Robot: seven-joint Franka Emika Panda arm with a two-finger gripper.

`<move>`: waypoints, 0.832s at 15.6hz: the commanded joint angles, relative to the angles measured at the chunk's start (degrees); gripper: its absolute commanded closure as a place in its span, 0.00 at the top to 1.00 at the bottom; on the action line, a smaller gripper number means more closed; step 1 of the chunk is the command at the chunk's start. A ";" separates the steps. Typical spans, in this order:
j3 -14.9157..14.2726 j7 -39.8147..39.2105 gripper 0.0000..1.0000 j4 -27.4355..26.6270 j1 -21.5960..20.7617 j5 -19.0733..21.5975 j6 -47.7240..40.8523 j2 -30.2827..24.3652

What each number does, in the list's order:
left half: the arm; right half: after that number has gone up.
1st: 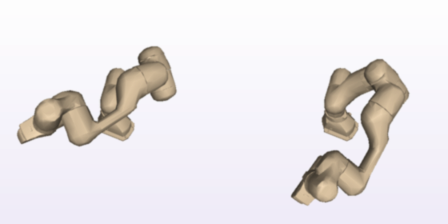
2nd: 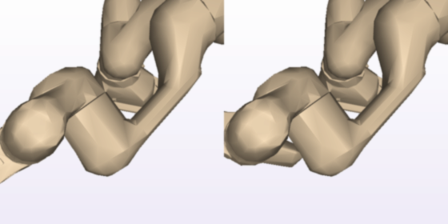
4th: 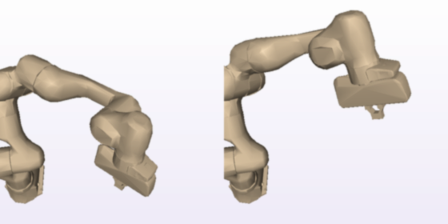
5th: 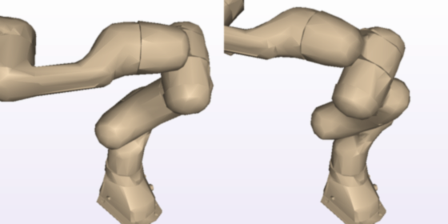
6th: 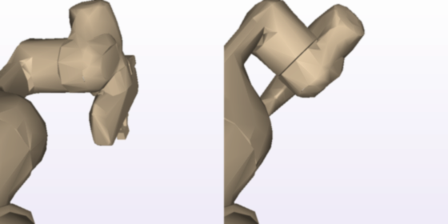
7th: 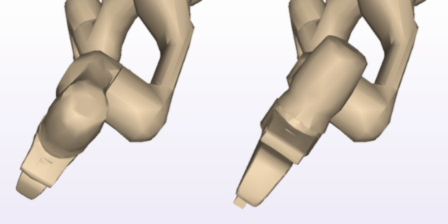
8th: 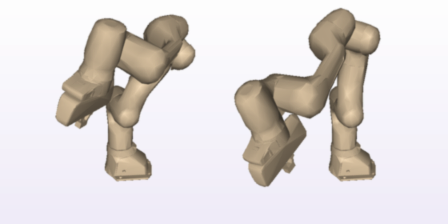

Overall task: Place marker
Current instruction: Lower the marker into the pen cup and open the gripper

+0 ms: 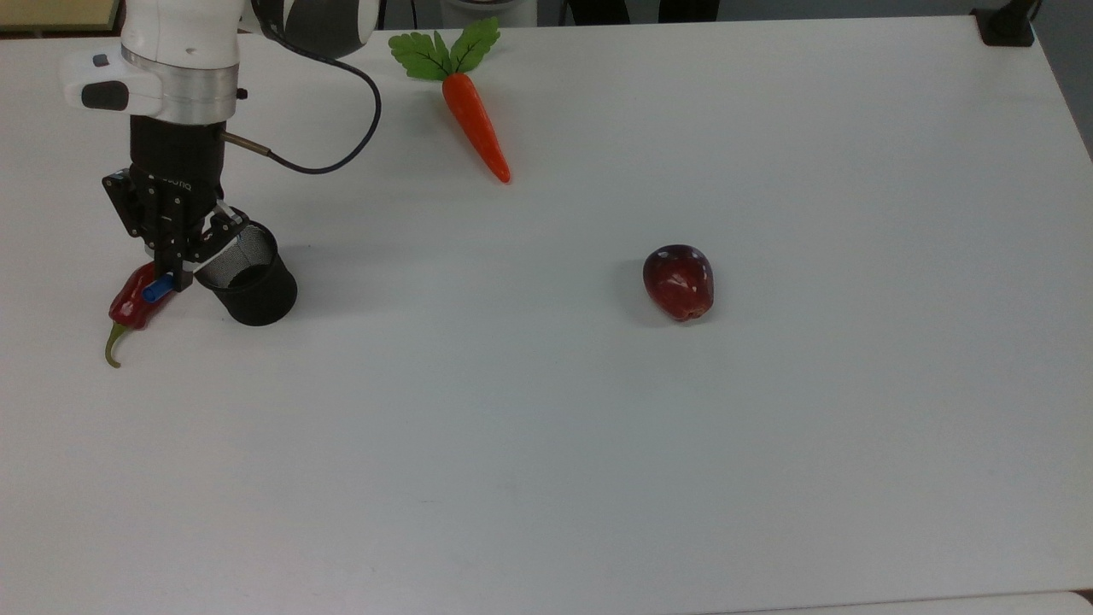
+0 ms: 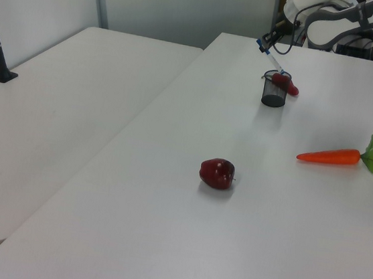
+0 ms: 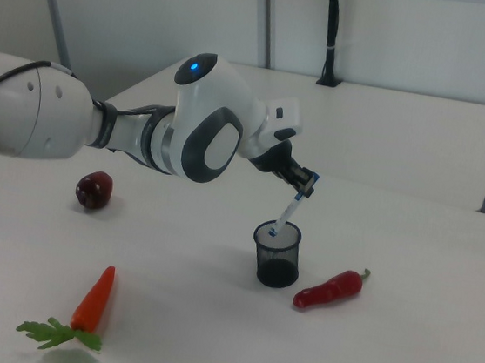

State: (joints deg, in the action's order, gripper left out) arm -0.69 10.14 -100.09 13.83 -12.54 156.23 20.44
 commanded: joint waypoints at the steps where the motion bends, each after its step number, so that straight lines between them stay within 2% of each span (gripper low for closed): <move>1: -0.36 0.75 0.00 -3.00 -0.20 -1.26 1.36 -1.45; 3: -0.36 0.67 0.04 -3.09 -0.12 -1.26 1.27 -1.37; 5: -0.36 0.75 0.16 -3.01 -0.12 -1.26 1.10 -1.45; 6: -0.36 0.84 0.33 -3.01 -0.20 -1.26 1.01 -1.45; 7: -0.36 0.84 0.56 -2.92 -0.29 -1.26 0.92 -1.45; 8: -0.36 0.84 0.69 -2.83 -0.29 -1.26 0.92 -1.45; 9: -0.27 1.10 0.93 -2.66 -0.38 -1.26 0.92 -1.45; 10: -0.27 1.19 1.00 -2.57 -0.55 -1.26 0.83 -1.63; 13: -0.27 1.19 1.00 -2.48 -0.91 -1.17 0.75 -1.98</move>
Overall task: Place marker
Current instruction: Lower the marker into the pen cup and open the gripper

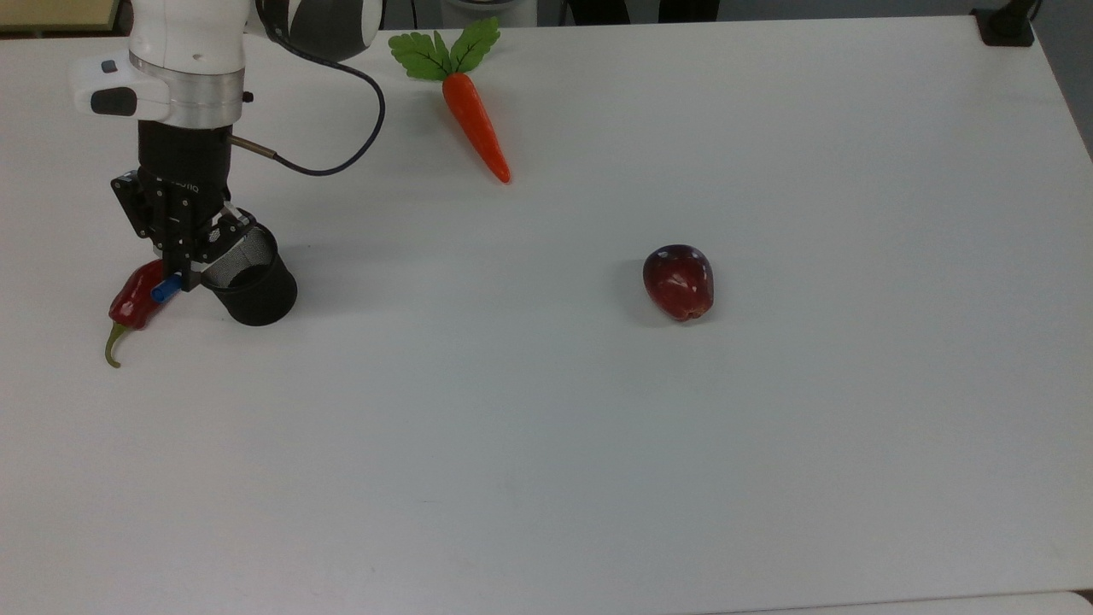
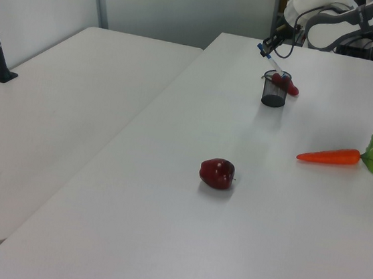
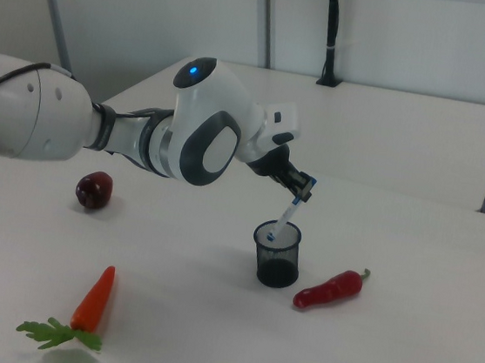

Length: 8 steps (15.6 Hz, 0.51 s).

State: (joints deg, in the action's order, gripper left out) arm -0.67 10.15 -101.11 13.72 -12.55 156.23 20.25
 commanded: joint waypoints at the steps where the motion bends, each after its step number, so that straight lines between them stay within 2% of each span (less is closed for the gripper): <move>1: -0.30 1.19 1.00 -1.45 -0.80 -1.17 0.66 -1.88; 8: 0.31 1.28 1.00 -0.15 -1.15 -0.82 -0.22 -2.15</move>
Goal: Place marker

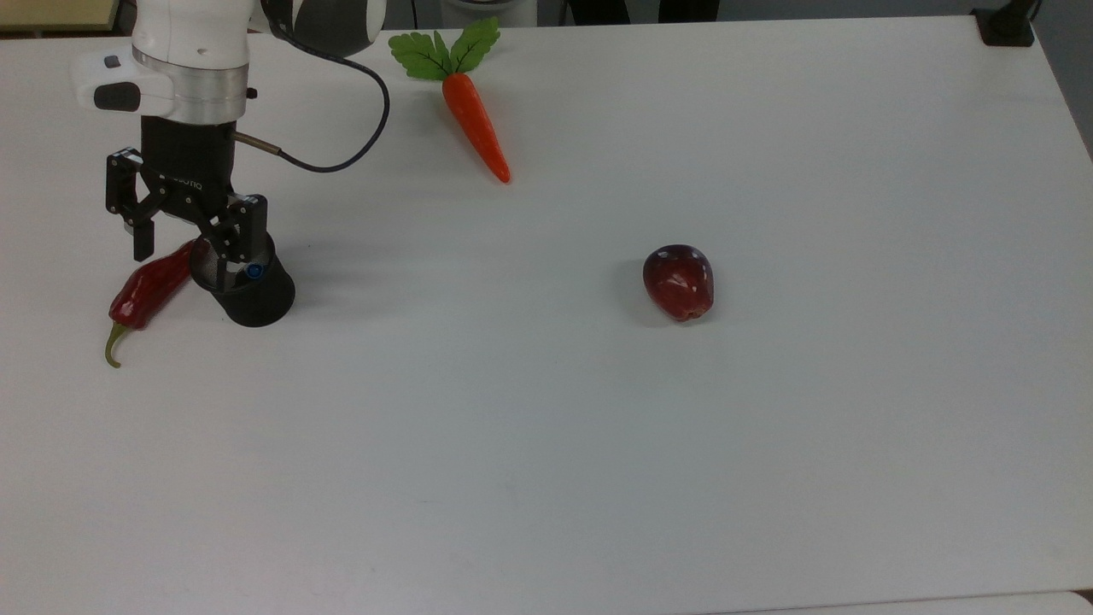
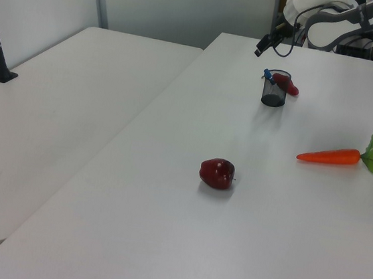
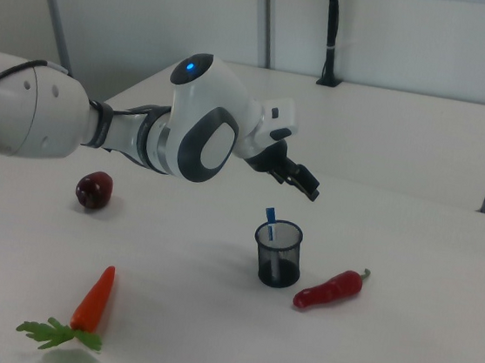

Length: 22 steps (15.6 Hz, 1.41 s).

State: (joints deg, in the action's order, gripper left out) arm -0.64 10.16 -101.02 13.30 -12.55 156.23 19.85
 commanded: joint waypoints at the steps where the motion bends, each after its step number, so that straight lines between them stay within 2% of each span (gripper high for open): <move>1: 0.46 1.27 1.00 0.91 -1.43 -0.64 -2.40 -1.83; 5: 1.51 1.27 1.00 8.11 -6.43 -0.29 -18.47 -2.45; 11: 5.11 0.74 1.00 8.91 -11.71 0.33 -34.12 -6.84; 16: 4.77 -5.75 1.00 9.18 -16.02 3.75 -46.43 -11.41; 19: 4.41 -9.09 1.00 9.18 -16.64 4.54 -53.73 -14.48; 21: 3.89 -9.54 1.00 9.18 -16.64 7.08 -57.51 -16.50; 22: 2.50 -9.72 1.00 9.18 -16.64 8.84 -58.92 -17.38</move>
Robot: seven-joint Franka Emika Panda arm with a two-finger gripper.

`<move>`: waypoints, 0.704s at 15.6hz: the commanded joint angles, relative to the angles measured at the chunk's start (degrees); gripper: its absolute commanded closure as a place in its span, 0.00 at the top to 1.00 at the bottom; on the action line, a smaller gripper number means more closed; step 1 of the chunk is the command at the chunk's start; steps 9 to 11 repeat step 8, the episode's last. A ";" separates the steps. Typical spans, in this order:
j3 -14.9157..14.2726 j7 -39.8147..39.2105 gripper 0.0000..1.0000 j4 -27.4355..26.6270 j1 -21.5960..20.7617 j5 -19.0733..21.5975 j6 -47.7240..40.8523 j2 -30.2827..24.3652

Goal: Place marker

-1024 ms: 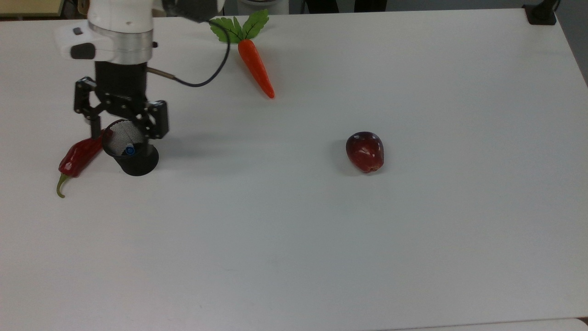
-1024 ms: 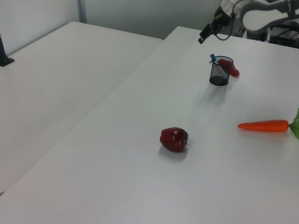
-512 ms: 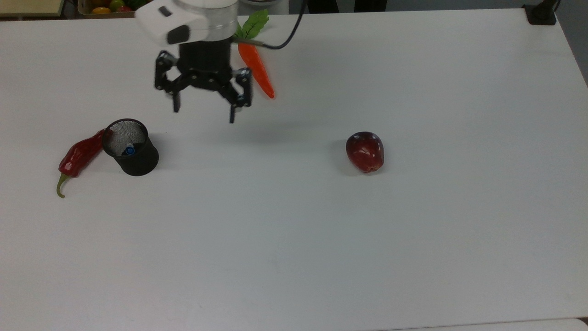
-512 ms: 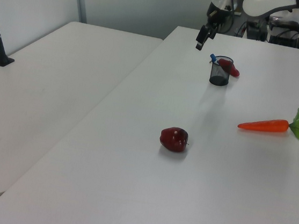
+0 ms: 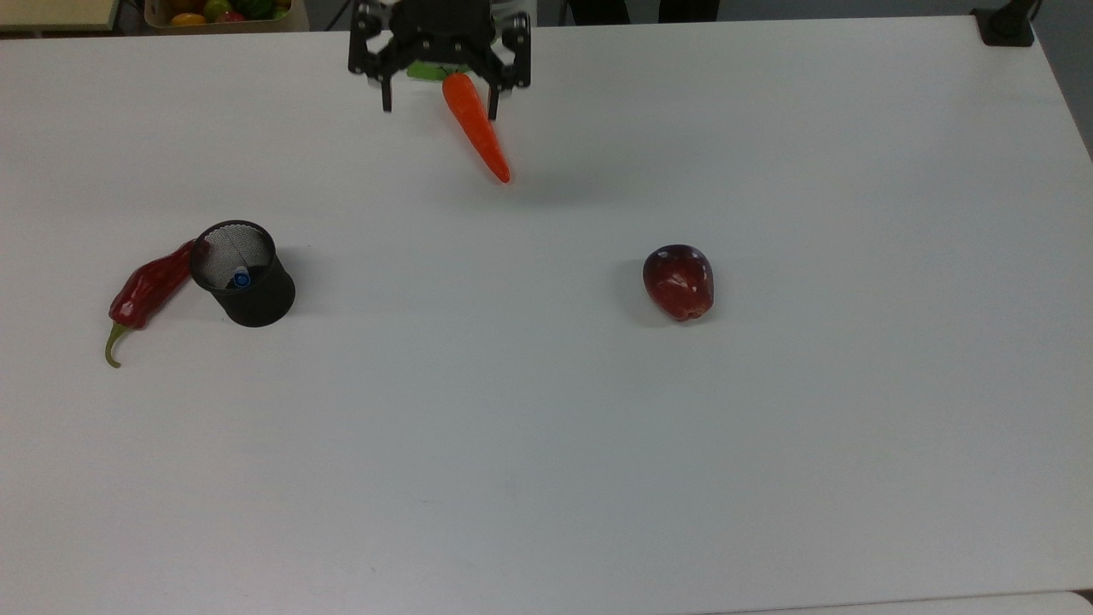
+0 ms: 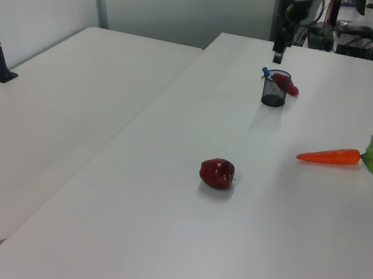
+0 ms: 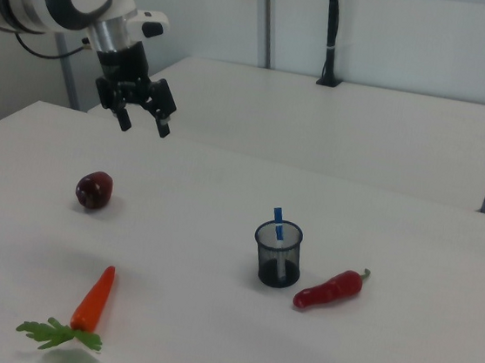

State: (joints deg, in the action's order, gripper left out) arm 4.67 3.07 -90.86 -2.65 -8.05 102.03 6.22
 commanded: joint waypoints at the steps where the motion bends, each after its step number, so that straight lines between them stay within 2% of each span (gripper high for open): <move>1: -3.87 -2.89 1.00 -0.99 -0.78 5.49 -5.95 -4.28; 3: -4.06 -2.99 1.00 -0.99 -0.78 5.86 -9.29 -4.81; 11: -3.53 -1.84 1.00 -0.99 -0.69 5.94 -9.74 -4.55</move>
